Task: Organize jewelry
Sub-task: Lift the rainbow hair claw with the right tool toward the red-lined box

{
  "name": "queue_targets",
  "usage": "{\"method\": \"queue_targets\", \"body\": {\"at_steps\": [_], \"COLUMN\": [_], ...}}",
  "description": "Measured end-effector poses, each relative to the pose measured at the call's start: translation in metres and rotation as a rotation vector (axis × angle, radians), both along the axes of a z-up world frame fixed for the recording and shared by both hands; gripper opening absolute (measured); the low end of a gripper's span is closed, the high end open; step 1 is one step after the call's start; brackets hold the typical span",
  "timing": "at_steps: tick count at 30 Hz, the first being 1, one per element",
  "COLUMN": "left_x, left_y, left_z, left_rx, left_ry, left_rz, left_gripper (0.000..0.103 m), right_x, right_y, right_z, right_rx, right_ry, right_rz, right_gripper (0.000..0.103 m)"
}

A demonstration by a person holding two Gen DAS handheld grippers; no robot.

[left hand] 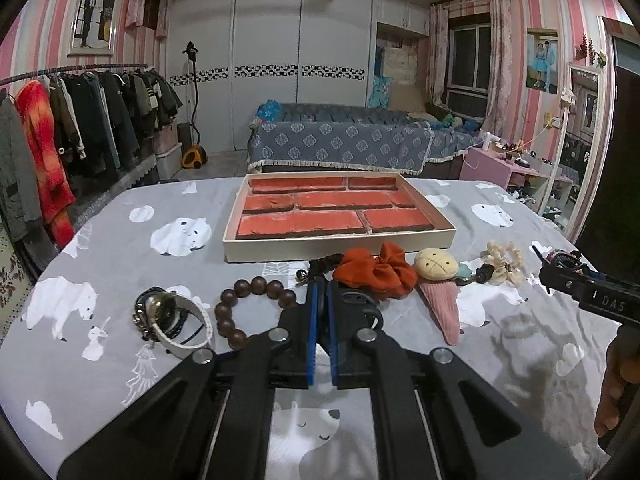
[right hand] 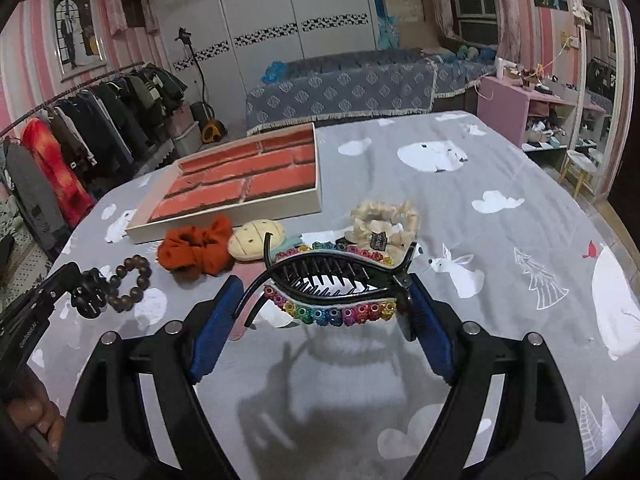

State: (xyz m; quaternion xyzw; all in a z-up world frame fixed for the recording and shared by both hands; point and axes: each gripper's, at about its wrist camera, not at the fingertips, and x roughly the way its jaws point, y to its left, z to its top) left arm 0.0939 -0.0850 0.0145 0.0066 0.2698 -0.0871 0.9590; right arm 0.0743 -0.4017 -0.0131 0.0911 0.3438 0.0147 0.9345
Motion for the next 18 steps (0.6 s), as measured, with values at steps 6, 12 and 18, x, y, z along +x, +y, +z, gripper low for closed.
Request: {"method": "queue_targets", "body": {"at_steps": [6, 12, 18], "left_x": [-0.011, -0.008, 0.008], "left_y": [0.006, 0.016, 0.022], "left_z": [0.009, 0.017, 0.029], "left_rx": [0.003, 0.001, 0.024], "left_ry": [-0.018, -0.022, -0.074], "left_rz": [0.019, 0.031, 0.047], "left_gripper": [0.005, 0.005, 0.005], "right_x": [-0.012, -0.016, -0.006], "right_y": [0.008, 0.021, 0.029], "right_z": [0.013, 0.029, 0.045], "right_rx": [-0.012, -0.037, -0.046], "right_ry": [-0.040, -0.089, -0.145], "right_rz": [0.011, 0.043, 0.057], "right_gripper": [0.080, 0.080, 0.080]}}
